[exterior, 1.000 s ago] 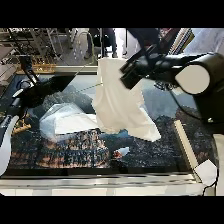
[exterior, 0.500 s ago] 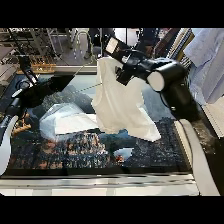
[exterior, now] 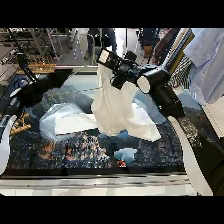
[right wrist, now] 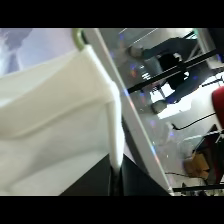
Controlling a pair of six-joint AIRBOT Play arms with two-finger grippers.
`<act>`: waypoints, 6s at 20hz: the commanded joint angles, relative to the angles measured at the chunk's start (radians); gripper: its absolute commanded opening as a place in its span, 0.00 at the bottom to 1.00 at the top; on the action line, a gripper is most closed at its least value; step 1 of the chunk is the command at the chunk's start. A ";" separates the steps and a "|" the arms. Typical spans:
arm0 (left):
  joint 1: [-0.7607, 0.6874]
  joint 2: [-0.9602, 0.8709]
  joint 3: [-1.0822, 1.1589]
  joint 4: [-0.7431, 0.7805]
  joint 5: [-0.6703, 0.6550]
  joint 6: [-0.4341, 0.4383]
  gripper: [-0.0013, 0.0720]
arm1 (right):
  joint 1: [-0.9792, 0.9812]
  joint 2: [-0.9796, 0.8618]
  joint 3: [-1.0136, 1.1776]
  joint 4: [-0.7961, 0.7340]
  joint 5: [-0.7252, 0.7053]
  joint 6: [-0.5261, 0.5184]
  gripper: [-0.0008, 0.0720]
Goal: Fold the clothes and pants, and hang the long-sleeved shirts on hangers.
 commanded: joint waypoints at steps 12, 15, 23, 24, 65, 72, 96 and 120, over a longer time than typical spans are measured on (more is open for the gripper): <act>0.017 0.201 0.199 1.069 0.031 -1.276 0.85 | -0.061 0.009 0.019 -0.409 0.321 0.591 0.03; -0.128 0.138 0.199 1.068 -0.024 -1.411 0.76 | -0.061 0.040 0.024 -0.418 0.302 0.603 0.03; -0.400 -0.065 0.200 0.763 0.359 -1.543 0.90 | -0.016 0.102 0.024 -0.414 0.301 0.579 0.03; -0.418 -0.076 0.200 0.761 0.391 -1.543 0.90 | -0.003 0.102 0.024 -0.414 0.296 0.563 0.03; -0.085 -0.126 0.201 0.514 0.407 -1.316 0.04 | -0.118 0.143 0.024 0.208 0.475 0.328 0.03; -0.020 -0.126 0.201 0.514 0.372 -1.308 0.04 | -0.118 0.143 0.024 0.000 0.602 0.163 0.03; -0.271 0.266 0.201 0.481 0.000 -1.025 0.64 | -0.140 0.032 -0.005 -0.135 -0.097 1.211 0.03; 0.013 0.484 0.201 1.301 -0.109 -0.959 0.64 | -1.400 0.463 0.103 -0.781 0.187 1.325 0.03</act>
